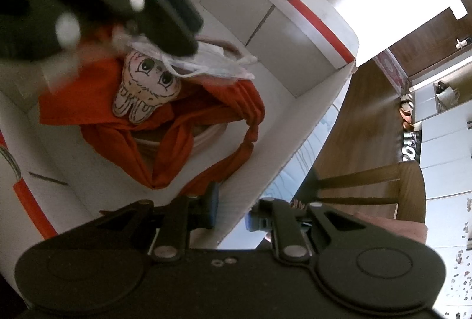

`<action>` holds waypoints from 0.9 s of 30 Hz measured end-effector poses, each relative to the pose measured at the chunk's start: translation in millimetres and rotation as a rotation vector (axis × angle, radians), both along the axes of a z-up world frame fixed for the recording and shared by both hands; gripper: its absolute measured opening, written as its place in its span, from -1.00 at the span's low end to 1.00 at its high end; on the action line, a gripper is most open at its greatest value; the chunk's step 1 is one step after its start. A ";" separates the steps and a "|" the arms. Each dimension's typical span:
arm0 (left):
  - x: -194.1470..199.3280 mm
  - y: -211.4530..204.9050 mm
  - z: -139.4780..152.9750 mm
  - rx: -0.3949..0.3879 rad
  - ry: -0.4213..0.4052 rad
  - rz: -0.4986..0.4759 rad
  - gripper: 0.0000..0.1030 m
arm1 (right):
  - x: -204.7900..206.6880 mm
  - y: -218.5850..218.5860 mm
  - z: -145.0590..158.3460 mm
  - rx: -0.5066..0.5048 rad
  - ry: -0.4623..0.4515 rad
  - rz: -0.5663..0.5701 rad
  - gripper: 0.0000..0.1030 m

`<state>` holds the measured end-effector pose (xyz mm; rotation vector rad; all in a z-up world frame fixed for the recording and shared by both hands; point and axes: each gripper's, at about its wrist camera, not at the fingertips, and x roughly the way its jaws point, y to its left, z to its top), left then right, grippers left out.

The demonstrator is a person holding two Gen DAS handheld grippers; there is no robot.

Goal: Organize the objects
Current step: 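Lower the cable onto the mask and open the left gripper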

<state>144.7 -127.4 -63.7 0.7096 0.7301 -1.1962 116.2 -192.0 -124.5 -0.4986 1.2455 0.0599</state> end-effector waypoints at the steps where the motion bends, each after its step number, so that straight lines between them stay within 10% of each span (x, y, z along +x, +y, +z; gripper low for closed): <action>1: 0.3 -2.7 -4.0 0.005 0.010 0.002 -0.91 | 0.1 0.1 -0.3 -0.001 0.000 0.000 -0.70; 27: 10.9 0.4 -47.2 0.125 0.183 0.070 -0.85 | 3.2 -0.7 -2.0 0.002 0.011 -0.009 -0.65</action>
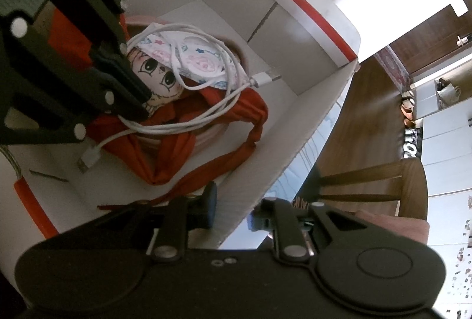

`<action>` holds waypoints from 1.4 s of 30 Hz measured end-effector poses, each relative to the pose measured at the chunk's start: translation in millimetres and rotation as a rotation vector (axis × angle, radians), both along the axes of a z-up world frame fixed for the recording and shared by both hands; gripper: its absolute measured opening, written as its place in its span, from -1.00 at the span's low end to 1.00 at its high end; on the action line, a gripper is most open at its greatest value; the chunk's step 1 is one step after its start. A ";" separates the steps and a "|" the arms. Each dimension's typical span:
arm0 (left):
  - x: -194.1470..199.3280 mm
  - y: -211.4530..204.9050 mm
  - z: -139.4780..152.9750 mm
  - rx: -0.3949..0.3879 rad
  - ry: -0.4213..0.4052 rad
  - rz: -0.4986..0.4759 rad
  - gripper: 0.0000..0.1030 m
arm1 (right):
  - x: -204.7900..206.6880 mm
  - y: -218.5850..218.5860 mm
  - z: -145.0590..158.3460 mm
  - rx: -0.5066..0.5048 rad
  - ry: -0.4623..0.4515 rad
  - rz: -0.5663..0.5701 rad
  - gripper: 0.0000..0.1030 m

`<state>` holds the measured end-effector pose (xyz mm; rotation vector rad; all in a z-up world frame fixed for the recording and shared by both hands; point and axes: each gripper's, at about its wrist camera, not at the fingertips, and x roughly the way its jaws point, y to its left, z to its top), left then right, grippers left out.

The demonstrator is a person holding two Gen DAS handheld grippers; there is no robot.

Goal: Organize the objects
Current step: 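Lower the cable onto the mask and open the left gripper, then move the left tool back to the black cloth on the table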

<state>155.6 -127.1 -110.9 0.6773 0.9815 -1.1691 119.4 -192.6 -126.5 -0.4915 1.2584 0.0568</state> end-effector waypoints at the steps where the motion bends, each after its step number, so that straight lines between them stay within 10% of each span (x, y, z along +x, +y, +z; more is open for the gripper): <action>1: -0.3 2.1 1.2 -0.005 0.002 0.003 -0.82 | -0.1 0.1 0.1 0.000 0.000 0.000 -0.65; 16: 1.8 55.5 46.5 -0.122 0.000 0.100 -0.74 | -0.3 -0.6 0.1 0.007 0.002 -0.006 -0.65; 23: 5.1 89.0 67.3 -0.172 0.003 0.161 0.18 | 1.0 -2.3 0.6 0.017 0.010 -0.009 -0.65; 42: 71.7 259.8 53.5 -0.097 -0.124 0.578 0.68 | 0.4 -3.5 0.9 0.030 0.013 -0.007 -0.67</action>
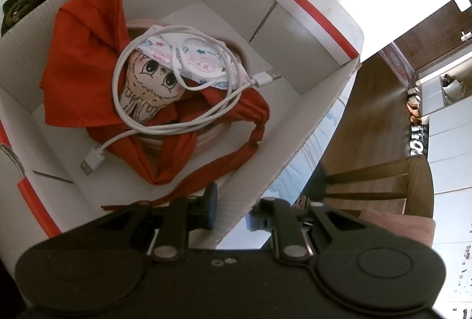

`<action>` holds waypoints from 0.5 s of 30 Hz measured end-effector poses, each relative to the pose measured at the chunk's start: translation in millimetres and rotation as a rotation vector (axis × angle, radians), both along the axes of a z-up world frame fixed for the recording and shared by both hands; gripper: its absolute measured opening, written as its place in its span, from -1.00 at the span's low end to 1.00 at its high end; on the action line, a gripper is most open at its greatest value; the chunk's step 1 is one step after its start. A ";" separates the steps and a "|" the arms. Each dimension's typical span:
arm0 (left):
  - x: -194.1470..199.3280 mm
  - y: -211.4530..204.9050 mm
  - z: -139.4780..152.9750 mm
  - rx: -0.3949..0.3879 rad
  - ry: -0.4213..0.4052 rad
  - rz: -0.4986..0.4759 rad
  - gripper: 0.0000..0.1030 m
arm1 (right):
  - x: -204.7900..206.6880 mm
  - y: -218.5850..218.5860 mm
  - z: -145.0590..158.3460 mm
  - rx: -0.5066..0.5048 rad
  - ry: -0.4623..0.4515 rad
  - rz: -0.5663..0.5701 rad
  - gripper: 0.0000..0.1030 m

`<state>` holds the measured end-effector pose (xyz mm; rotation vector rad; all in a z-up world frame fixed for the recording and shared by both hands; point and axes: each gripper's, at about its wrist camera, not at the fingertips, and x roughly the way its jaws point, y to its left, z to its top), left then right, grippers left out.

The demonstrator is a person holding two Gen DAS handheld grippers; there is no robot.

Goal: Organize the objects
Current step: 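Move the left tool back to the black cloth on the table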

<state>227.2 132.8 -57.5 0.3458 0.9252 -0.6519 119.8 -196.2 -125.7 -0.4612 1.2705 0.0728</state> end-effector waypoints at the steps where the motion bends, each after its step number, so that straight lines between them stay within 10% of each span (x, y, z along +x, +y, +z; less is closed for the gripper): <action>1: 2.3 5.3 -5.3 0.007 0.003 0.014 0.73 | 0.1 0.1 0.4 -0.001 0.002 0.000 -0.67; 15: -4.9 22.8 -71.2 0.118 0.047 0.043 0.96 | 2.1 3.2 -0.6 -0.019 0.011 -0.010 -0.66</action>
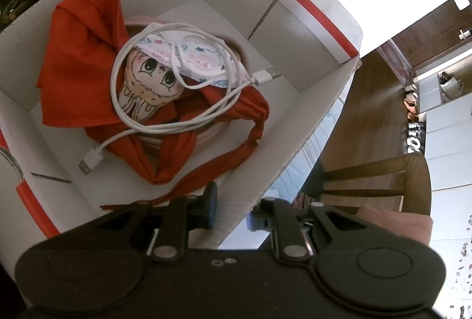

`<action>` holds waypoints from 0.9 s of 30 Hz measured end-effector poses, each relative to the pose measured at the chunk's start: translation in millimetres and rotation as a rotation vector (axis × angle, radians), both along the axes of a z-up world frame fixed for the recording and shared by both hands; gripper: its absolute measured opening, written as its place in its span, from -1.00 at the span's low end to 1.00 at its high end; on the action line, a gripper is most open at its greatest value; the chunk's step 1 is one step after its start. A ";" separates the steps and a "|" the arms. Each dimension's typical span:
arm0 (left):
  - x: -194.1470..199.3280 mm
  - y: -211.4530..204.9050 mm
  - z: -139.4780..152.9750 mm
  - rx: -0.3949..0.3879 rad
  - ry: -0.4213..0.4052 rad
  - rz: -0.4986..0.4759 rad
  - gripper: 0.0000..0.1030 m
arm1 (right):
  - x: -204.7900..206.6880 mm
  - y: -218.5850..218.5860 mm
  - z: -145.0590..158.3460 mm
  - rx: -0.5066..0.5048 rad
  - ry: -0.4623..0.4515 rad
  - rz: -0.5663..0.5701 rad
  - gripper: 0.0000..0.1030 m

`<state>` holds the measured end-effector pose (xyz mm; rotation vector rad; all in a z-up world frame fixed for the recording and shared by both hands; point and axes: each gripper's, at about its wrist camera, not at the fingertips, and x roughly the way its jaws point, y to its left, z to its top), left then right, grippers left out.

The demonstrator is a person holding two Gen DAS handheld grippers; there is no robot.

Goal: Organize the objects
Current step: 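Move the left tool back to the black cloth on the table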

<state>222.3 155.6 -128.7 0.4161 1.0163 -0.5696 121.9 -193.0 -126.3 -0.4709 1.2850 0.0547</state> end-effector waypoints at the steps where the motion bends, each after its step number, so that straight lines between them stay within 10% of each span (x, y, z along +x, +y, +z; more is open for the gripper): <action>1: 1.1 0.8 -2.1 0.003 0.004 0.010 0.96 | 0.0 0.1 0.0 0.000 0.000 0.000 -0.66; 10: 33.9 10.3 -16.6 -0.052 0.106 0.222 0.89 | 0.1 0.4 -0.5 -0.002 0.001 -0.001 -0.66; 14: 44.0 10.4 -23.4 -0.052 0.168 0.280 0.38 | 0.2 0.6 -0.8 -0.002 0.001 -0.002 -0.66; 27: 55.7 2.8 -33.3 -0.075 0.234 0.300 -0.38 | 0.2 0.7 -1.0 -0.003 0.001 -0.002 -0.66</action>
